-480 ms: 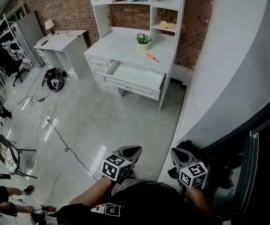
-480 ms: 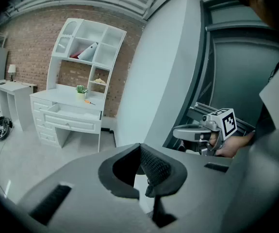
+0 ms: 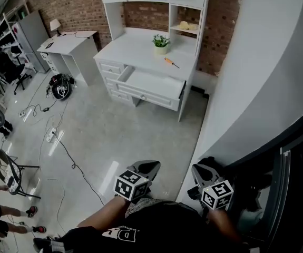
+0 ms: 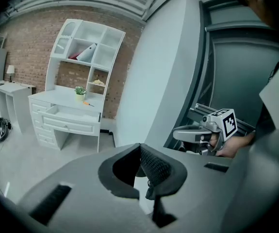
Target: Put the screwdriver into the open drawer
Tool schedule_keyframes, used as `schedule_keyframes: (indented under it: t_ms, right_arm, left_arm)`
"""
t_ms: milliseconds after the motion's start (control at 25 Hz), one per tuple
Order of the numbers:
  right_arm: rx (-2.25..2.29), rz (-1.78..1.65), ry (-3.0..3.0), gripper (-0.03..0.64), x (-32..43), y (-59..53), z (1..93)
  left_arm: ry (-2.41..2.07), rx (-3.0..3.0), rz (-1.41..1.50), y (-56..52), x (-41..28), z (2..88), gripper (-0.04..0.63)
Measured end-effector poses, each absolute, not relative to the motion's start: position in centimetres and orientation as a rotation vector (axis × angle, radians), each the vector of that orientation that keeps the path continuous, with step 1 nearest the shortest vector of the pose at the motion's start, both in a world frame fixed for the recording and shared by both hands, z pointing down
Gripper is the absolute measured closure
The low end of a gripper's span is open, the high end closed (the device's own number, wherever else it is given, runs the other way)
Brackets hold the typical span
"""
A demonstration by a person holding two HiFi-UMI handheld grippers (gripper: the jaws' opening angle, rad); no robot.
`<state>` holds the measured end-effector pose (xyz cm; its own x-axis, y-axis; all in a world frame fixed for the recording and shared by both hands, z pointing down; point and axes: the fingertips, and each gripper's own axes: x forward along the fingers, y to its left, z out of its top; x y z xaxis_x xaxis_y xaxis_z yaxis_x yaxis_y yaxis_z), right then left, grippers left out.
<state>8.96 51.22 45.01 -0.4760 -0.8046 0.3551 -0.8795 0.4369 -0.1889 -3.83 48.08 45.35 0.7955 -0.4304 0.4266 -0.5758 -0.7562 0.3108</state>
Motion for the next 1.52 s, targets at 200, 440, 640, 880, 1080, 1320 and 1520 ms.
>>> schedule_keyframes:
  t_ms: [200, 440, 640, 880, 1080, 1320, 1520]
  right_arm:
    - [1.454, 0.531, -2.511, 0.612, 8.8, 51.2, 45.0]
    - [1.431, 0.538, -2.515, 0.611, 9.2, 50.9, 46.0]
    - [1.412, 0.545, -2.521, 0.611, 8.7, 49.3, 46.3]
    - [1.409, 0.561, -2.511, 0.611, 8.4, 45.5, 47.4]
    - [1.416, 0.582, -2.47, 0.612, 8.1, 40.8, 48.2]
    - [1.477, 0.61, -2.401, 0.612, 8.4, 31.6, 48.1]
    - [1.5, 0.608, -2.363, 0.612, 7.5, 23.7, 47.9]
  left_arm:
    - [-0.757, 2.559, 0.47, 48.0, -3.6, 45.6, 0.58]
    - [-0.77, 2.549, 0.485, 47.9, -3.4, 45.9, 0.58]
    - [-0.781, 2.54, 0.519, 46.6, -4.1, 46.6, 0.58]
    - [-0.766, 2.529, 0.518, 42.2, -4.1, 47.5, 0.58]
    - [-0.726, 2.527, 0.501, 36.3, -3.8, 47.9, 0.58]
    - [-0.673, 2.567, 0.493, 25.8, -3.8, 46.7, 0.58]
    - [-0.638, 2.578, 0.486, 16.9, -4.5, 46.5, 0.58]
